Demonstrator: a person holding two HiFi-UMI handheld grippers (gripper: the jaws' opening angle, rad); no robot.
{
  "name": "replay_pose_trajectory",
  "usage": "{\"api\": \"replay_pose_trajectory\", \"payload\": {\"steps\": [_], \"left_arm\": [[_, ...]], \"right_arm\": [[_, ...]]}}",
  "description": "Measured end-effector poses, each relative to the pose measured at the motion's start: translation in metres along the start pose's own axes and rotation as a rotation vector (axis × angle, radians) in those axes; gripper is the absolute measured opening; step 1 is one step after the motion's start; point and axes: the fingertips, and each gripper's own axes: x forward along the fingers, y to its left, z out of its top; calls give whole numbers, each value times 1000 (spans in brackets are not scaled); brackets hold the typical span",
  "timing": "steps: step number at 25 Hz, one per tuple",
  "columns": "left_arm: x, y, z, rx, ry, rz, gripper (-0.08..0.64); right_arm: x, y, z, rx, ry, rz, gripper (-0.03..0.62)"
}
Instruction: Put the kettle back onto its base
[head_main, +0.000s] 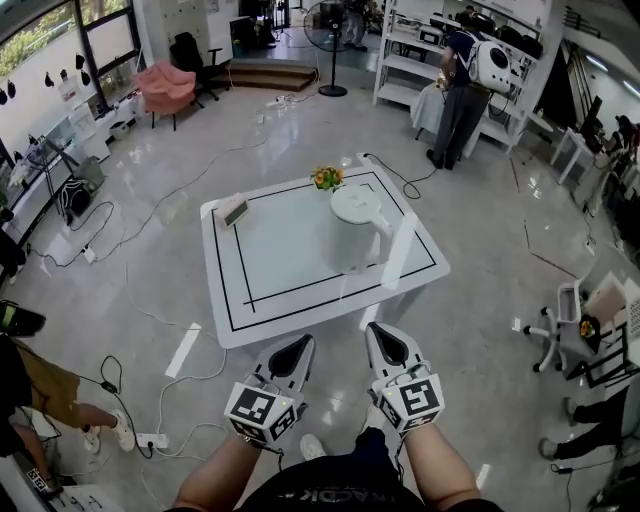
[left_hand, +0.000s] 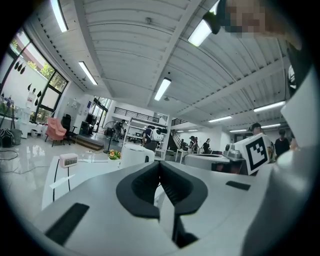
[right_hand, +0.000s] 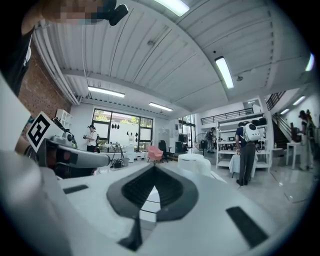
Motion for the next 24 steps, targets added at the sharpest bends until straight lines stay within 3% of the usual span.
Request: {"api": "replay_pose_trajectory", "payload": {"steps": [24], "left_arm": [[28, -19, -6, -14, 17, -4, 5]], "right_arm": [[-9, -29, -11, 25, 26, -2, 0]]}}
